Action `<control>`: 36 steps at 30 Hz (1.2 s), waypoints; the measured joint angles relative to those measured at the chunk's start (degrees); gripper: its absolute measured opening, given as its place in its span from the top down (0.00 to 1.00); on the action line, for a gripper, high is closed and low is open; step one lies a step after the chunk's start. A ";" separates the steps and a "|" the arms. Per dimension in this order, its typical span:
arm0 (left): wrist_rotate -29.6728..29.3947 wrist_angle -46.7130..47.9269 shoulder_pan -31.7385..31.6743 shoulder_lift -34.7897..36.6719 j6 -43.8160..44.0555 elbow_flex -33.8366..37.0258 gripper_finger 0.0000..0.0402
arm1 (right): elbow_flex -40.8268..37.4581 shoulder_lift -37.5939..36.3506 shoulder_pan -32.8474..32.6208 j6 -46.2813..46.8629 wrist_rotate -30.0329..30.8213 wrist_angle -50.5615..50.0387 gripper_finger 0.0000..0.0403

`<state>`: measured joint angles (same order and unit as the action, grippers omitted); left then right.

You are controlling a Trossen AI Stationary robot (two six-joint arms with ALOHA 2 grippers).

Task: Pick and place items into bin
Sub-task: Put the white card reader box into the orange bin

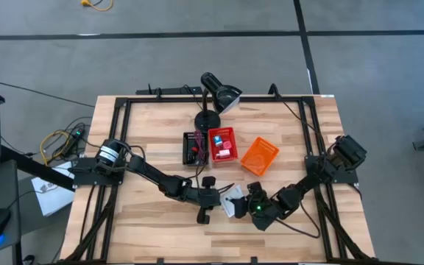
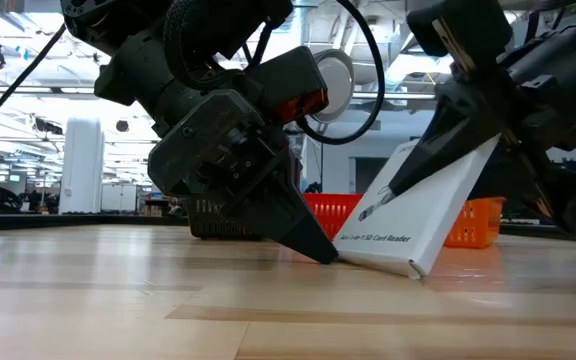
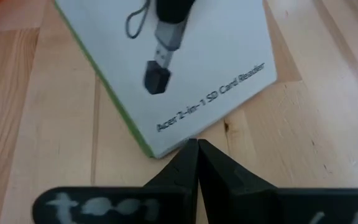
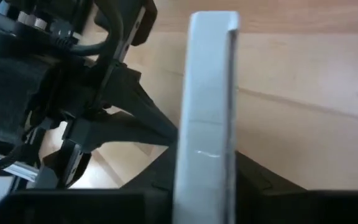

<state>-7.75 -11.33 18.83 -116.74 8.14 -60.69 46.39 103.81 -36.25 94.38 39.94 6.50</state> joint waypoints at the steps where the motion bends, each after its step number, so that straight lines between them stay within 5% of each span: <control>1: 0.00 0.00 0.00 0.13 0.00 0.00 1.00 | 0.02 0.00 0.02 -0.78 0.05 -0.06 0.83; 8: -8.91 9.31 0.00 7.40 -0.53 0.22 1.00 | -0.17 -3.31 -0.35 -8.86 7.75 -2.09 0.89; 17: -22.80 20.26 0.24 18.54 0.42 0.11 1.00 | 0.00 -28.70 -0.27 -16.34 15.38 -32.70 0.85; 25: -22.91 20.20 0.20 19.56 0.26 0.10 1.00 | -0.09 -42.60 9.41 -19.27 0.72 -55.82 0.87; 36: -22.95 20.15 0.46 19.56 3.47 0.09 1.00 | -0.11 -40.82 25.44 -34.67 -8.75 -56.79 0.87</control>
<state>-30.70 8.82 19.29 -97.19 11.61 -60.60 46.28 62.99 -10.81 59.70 31.19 -50.29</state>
